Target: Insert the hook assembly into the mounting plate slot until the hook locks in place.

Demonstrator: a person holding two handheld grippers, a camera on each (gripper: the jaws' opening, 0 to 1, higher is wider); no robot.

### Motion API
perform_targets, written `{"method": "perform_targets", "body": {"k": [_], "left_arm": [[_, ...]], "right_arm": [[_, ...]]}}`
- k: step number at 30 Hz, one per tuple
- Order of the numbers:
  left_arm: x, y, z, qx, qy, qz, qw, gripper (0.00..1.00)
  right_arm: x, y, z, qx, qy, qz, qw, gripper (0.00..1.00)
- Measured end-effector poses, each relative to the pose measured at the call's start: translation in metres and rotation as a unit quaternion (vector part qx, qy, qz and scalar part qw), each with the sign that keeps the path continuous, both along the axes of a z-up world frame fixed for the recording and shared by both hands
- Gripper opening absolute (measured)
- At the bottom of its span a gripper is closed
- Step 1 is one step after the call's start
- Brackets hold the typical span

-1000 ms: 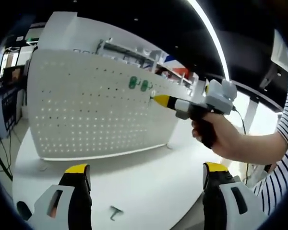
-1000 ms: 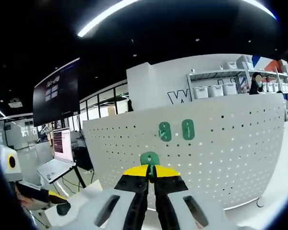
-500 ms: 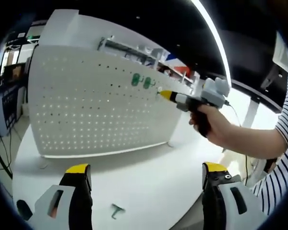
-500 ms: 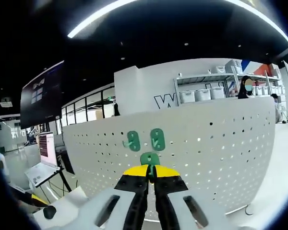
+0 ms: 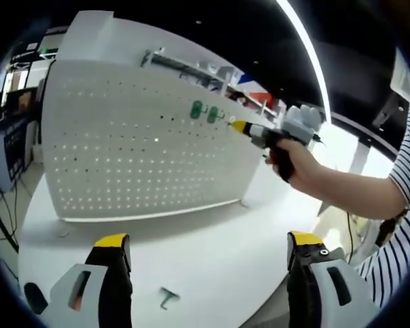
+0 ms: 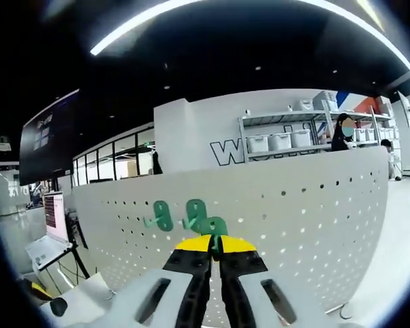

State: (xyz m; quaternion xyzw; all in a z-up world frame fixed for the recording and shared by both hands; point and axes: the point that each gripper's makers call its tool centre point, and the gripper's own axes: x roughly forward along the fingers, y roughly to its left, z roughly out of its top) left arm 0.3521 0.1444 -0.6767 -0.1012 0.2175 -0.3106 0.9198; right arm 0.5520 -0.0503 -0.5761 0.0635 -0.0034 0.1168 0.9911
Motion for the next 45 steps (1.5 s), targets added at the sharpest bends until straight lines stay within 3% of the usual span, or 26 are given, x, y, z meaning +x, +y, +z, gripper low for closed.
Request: {"method": "perform_targets", "body": {"k": [14, 45], "left_arm": [[0.001, 0.006, -0.004, -0.001, 0.006, 0.008, 1.0, 0.94], [0.002, 0.013, -0.01, -0.001, 0.016, 0.015, 0.9998, 0.93]], "right_arm": [[0.019, -0.013, 0.013, 0.009, -0.015, -0.022, 0.9996, 0.0], [0.031, -0.015, 0.01, 0.012, -0.014, -0.039, 0.9991, 0.0]]}}
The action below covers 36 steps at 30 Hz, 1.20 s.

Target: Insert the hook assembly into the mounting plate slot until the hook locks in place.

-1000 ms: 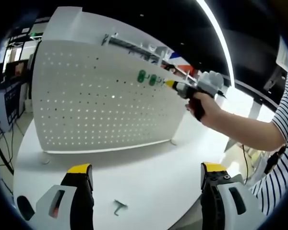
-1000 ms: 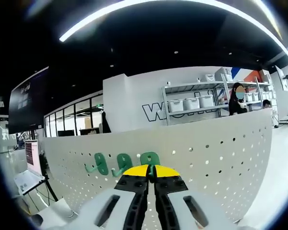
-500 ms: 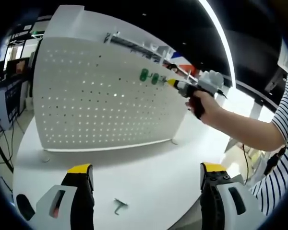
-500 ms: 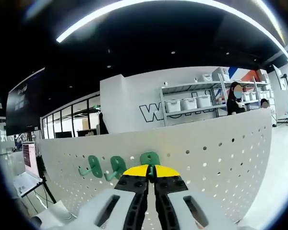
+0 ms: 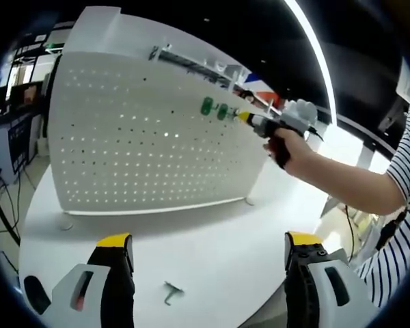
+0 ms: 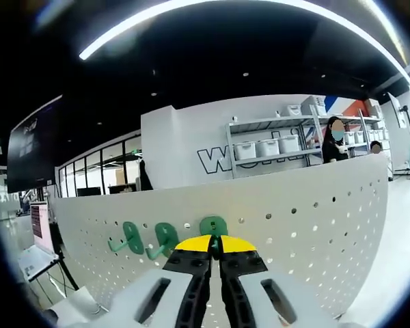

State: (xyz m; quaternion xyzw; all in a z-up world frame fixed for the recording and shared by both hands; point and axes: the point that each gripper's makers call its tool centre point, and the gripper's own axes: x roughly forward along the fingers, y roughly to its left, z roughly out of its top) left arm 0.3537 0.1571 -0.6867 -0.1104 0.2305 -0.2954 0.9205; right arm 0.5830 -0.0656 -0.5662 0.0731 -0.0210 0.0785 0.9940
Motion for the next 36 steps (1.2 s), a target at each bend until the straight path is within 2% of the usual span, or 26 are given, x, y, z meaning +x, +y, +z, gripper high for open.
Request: {"method": "perform_targets", "body": {"k": [7, 13, 15, 28, 32, 36], "left_arm": [[0.0, -0.003, 0.001, -0.001, -0.001, -0.003, 1.0, 0.93], [-0.002, 0.002, 0.002, -0.001, -0.002, 0.001, 1.0, 0.92], [-0.002, 0.003, 0.001, -0.001, -0.001, 0.003, 1.0, 0.92], [-0.002, 0.002, 0.001, -0.002, 0.0, 0.004, 1.0, 0.91], [-0.003, 0.005, 0.001, -0.001, 0.0, 0.007, 1.0, 0.91], [-0.004, 0.008, -0.001, -0.001, 0.001, 0.01, 0.9999, 0.91]], "right_arm": [[-0.001, 0.001, 0.0, -0.004, -0.002, -0.007, 1.0, 0.0], [-0.001, 0.001, -0.002, -0.014, -0.017, -0.012, 0.9997, 0.0], [0.0, 0.0, -0.002, -0.007, -0.019, -0.011, 0.9997, 0.0], [0.006, -0.002, -0.002, -0.002, 0.011, -0.016, 0.9998, 0.01], [0.007, -0.006, 0.001, 0.012, 0.011, -0.022, 0.9996, 0.12], [0.006, -0.004, 0.004, 0.021, 0.012, -0.012, 0.9996, 0.12]]}}
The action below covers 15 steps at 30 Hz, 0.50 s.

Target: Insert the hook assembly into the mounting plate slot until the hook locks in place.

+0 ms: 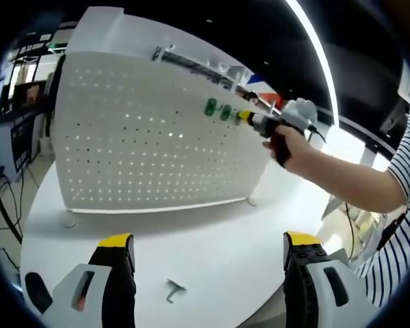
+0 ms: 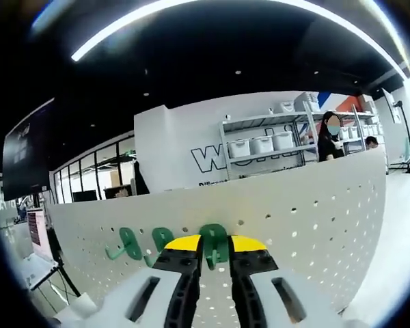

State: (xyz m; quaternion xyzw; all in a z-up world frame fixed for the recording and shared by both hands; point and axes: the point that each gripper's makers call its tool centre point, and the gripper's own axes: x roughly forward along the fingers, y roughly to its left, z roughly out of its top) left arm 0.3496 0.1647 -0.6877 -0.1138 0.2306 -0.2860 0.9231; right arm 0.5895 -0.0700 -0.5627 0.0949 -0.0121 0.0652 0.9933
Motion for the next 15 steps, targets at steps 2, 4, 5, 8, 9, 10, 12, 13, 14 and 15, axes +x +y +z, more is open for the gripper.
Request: {"method": "perform_targets", "body": {"k": [2, 4, 5, 8, 9, 10, 12, 13, 14, 15], "left_arm": [[-0.001, 0.0, -0.001, 0.002, 0.0, 0.0, 1.0, 0.91], [-0.001, -0.001, 0.0, 0.001, -0.001, -0.001, 1.0, 0.91], [-0.002, -0.001, 0.001, 0.001, -0.002, -0.001, 1.0, 0.91], [-0.002, -0.002, 0.001, 0.001, -0.003, -0.001, 1.0, 0.92], [-0.003, -0.002, 0.001, 0.001, -0.003, -0.002, 1.0, 0.92], [-0.003, -0.002, 0.0, 0.002, -0.002, -0.002, 1.0, 0.92], [-0.005, -0.002, -0.001, 0.004, -0.001, -0.004, 1.0, 0.92], [-0.006, -0.002, -0.001, 0.005, 0.0, -0.005, 1.0, 0.92], [-0.006, -0.002, -0.002, 0.007, 0.001, -0.005, 1.0, 0.92], [-0.007, -0.002, -0.002, 0.007, 0.001, -0.006, 1.0, 0.92]], "right_arm": [[-0.002, 0.0, 0.003, -0.001, -0.002, 0.002, 1.0, 0.12], [-0.004, 0.0, 0.008, -0.004, -0.006, 0.004, 1.0, 0.14], [-0.005, 0.0, 0.01, -0.004, -0.008, 0.005, 0.9999, 0.15], [-0.009, 0.0, 0.019, -0.009, -0.017, 0.01, 0.9998, 0.17], [-0.011, 0.0, 0.023, -0.013, -0.02, 0.011, 0.9997, 0.18], [-0.013, -0.001, 0.026, -0.015, -0.021, 0.011, 0.9996, 0.19], [-0.017, -0.001, 0.03, -0.02, -0.023, 0.018, 0.9994, 0.22], [-0.019, -0.002, 0.032, -0.025, -0.022, 0.022, 0.9992, 0.22], [-0.021, -0.004, 0.033, -0.028, -0.023, 0.023, 0.9991, 0.23], [-0.023, -0.005, 0.034, -0.031, -0.021, 0.024, 0.999, 0.24]]}}
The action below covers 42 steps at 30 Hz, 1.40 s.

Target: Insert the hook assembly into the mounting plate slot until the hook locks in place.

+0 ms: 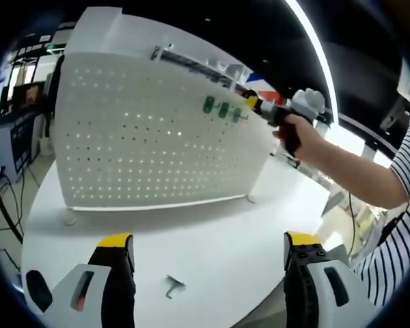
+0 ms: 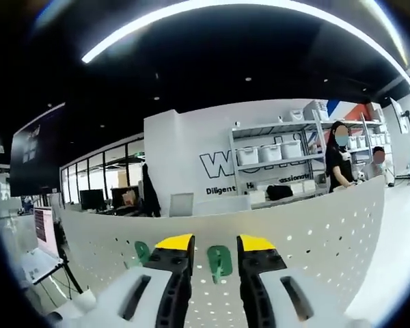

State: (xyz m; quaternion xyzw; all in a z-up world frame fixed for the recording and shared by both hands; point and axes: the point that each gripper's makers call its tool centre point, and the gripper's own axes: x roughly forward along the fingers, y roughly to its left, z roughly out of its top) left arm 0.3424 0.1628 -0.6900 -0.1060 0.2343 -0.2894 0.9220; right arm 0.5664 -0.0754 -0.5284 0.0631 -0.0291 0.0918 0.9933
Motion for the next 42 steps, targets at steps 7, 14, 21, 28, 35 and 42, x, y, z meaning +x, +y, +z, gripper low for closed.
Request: {"method": "perform_targets", "body": {"k": [7, 14, 21, 28, 35, 42], "left_arm": [[-0.007, 0.003, -0.007, 0.01, 0.007, -0.002, 0.9999, 0.93], [-0.014, 0.008, -0.017, 0.029, 0.024, -0.007, 0.9992, 0.94], [-0.02, 0.011, -0.025, 0.048, 0.04, -0.013, 0.998, 0.94], [-0.025, 0.012, -0.03, 0.054, 0.049, -0.015, 0.9972, 0.94], [-0.032, 0.015, -0.039, 0.07, 0.059, -0.02, 0.9956, 0.94], [-0.039, 0.016, -0.049, 0.094, 0.073, -0.028, 0.9925, 0.95]], "right_arm": [[-0.021, -0.006, -0.007, -0.024, 0.023, 0.023, 0.9992, 0.29], [-0.046, -0.007, -0.032, -0.048, 0.06, 0.051, 0.9958, 0.31], [-0.071, -0.006, -0.061, -0.059, 0.103, 0.078, 0.9899, 0.35], [-0.098, 0.0, -0.092, -0.092, 0.143, 0.109, 0.9794, 0.37], [-0.13, 0.009, -0.127, -0.11, 0.195, 0.151, 0.9631, 0.41], [-0.162, 0.007, -0.166, -0.098, 0.251, 0.173, 0.9472, 0.44]]}}
